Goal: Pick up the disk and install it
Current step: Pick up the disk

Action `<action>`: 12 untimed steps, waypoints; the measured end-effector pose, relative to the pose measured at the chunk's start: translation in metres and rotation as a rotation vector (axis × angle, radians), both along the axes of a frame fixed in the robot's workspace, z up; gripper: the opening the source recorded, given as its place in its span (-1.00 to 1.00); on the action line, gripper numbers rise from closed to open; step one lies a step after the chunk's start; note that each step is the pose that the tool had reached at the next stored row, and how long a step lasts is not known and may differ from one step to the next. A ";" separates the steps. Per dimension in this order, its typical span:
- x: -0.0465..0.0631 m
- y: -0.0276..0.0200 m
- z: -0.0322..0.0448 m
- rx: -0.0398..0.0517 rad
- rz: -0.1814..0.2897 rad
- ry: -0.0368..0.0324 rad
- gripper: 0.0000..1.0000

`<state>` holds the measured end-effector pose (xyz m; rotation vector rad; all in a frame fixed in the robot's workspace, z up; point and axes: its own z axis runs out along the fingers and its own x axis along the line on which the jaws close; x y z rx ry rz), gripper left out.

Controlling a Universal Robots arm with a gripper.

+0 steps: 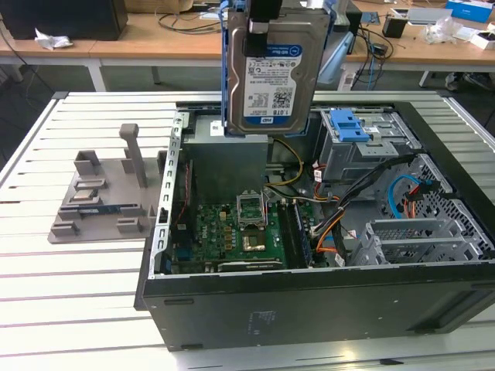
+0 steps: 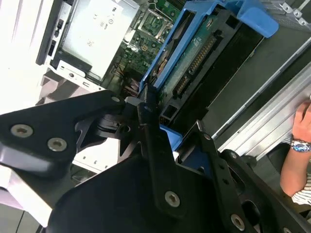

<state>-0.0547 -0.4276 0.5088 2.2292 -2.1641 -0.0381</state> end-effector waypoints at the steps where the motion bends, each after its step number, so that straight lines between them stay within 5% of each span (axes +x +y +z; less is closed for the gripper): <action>1: 0.000 -0.0029 0.0000 0.0000 0.000 0.0000 -0.26; 4: 0.000 -0.0112 0.0000 0.0001 0.000 0.0000 -0.26; 12: 0.000 -0.0238 -0.0003 0.0001 0.000 -0.0001 -0.26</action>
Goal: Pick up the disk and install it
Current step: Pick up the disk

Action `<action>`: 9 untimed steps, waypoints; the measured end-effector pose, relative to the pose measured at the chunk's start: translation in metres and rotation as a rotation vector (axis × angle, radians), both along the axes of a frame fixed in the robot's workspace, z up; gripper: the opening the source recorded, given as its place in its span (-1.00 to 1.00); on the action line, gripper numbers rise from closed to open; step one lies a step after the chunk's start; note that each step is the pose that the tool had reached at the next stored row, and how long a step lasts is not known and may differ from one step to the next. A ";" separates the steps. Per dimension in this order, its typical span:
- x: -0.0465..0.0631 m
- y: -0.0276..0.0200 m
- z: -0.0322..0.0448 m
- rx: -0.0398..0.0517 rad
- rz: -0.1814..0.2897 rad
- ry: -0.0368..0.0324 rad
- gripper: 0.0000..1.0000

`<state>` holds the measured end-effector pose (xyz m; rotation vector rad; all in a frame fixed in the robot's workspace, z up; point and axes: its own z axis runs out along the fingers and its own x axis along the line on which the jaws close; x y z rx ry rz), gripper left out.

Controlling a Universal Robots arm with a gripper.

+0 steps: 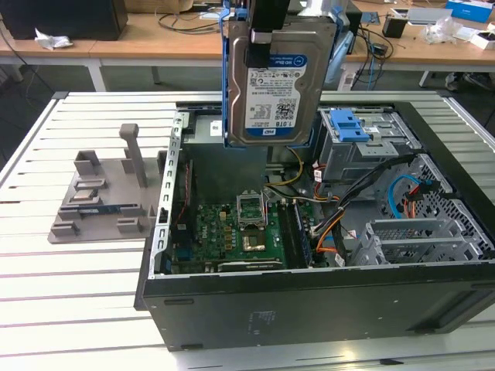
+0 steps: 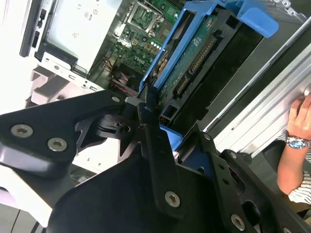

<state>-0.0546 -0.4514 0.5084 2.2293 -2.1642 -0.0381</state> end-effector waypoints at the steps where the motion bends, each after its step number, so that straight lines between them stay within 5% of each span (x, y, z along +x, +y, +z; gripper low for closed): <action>1: 0.000 -0.0021 0.0000 0.0000 0.000 0.0001 -0.26; 9: 0.000 -0.0169 -0.0002 -0.0001 0.000 0.0000 -0.26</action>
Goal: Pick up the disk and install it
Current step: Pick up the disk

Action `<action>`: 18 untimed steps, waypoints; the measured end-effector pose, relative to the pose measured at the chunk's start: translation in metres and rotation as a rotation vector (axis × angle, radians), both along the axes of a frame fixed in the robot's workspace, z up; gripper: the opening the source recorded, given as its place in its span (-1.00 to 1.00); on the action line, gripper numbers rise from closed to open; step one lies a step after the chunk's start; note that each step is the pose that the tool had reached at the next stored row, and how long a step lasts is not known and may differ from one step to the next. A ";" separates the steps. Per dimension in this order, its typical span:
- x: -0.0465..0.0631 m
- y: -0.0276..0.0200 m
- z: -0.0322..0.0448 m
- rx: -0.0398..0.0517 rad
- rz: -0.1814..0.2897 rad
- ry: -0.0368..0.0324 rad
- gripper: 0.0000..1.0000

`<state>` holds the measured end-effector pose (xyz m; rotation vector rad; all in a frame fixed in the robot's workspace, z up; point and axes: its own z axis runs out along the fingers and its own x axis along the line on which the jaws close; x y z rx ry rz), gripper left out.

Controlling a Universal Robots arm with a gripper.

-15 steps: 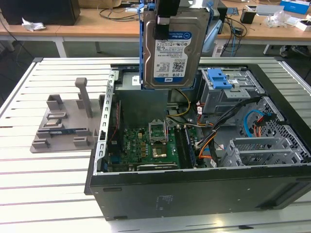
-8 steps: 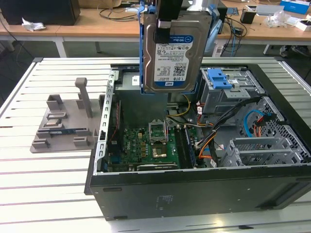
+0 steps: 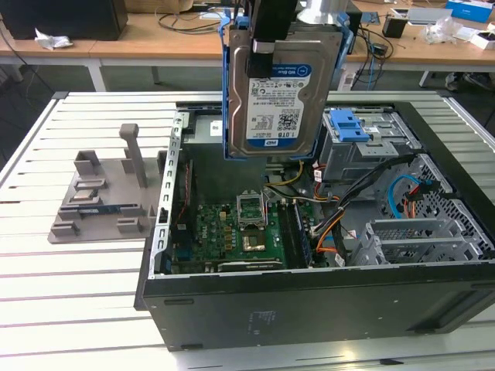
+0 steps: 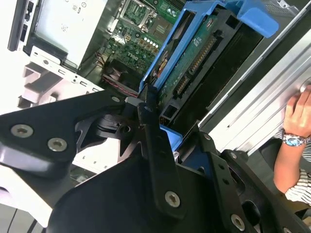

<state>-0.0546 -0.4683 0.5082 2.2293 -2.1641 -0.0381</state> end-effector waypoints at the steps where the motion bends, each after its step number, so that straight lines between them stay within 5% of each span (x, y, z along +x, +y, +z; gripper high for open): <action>1: 0.000 -0.0011 0.0000 0.0000 0.000 0.0000 -0.26; 7: 0.000 -0.0134 -0.0004 0.0000 0.000 0.0000 -0.26; 13: 0.000 -0.0345 -0.0014 0.0000 0.000 0.0000 -0.26; 16: 0.001 -0.0526 -0.0026 0.0001 0.000 0.0000 -0.26; 18: 0.004 -0.0549 -0.0028 0.0001 -0.001 0.0001 -0.26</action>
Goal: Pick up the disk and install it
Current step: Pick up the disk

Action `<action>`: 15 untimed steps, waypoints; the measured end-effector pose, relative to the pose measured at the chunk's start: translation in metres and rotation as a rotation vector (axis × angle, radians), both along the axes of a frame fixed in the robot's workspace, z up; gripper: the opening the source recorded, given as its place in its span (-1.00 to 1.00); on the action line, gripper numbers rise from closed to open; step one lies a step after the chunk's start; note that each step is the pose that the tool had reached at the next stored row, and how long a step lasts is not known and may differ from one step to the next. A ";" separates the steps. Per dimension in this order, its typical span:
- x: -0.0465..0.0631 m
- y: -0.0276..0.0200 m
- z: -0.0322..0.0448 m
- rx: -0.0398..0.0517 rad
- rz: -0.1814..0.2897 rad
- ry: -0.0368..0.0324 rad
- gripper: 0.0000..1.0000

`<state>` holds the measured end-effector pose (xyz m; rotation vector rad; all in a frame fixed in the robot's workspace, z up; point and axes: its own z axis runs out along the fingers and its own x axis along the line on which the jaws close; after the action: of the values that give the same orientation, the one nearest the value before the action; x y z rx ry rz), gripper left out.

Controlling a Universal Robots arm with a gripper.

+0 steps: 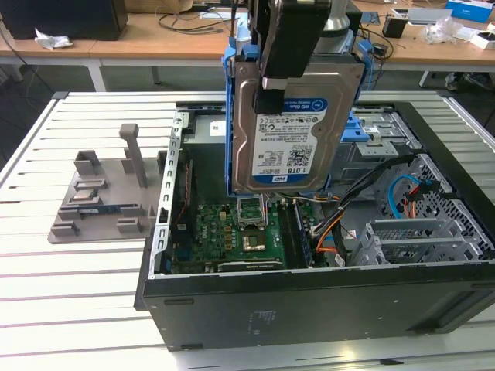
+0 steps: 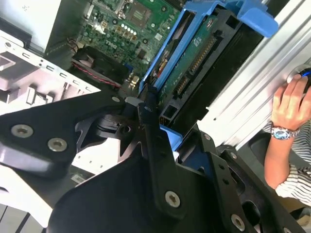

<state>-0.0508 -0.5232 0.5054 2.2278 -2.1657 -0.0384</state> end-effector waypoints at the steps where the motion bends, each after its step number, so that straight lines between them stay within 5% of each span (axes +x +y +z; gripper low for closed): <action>1: 0.002 -0.0002 -0.0001 0.0002 -0.001 -0.0001 -0.26; 6: 0.021 -0.0007 -0.0009 0.0001 -0.004 0.0002 -0.26; 15: 0.035 -0.0017 -0.0022 0.0000 -0.006 0.0004 -0.26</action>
<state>-0.0158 -0.5249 0.5033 2.2206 -2.1727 -0.0391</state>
